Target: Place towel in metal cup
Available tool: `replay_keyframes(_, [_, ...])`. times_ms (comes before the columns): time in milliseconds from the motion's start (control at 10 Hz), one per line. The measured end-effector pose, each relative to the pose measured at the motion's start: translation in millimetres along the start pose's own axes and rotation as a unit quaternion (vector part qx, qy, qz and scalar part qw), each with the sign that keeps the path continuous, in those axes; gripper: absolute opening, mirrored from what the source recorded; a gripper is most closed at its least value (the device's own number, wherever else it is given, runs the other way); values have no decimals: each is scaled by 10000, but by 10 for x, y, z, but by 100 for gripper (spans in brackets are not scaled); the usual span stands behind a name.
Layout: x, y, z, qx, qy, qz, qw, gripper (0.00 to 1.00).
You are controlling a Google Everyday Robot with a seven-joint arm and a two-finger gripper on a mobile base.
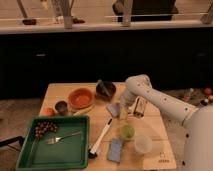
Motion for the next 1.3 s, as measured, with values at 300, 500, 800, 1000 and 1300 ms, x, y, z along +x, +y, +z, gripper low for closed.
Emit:
replay_keyframes(300, [9, 7, 50, -63, 80, -12, 9999, 36])
replay_keyframes(500, [8, 22, 67, -94, 134, -26, 9999, 12])
replay_keyframes(800, [1, 45, -3, -41, 81, -48, 9999, 0])
replay_keyframes(1000, [9, 69, -109, 62, -42, -64, 10000, 0])
replay_keyframes(1300, [13, 139, -359, 273, -261, -119, 9992, 0])
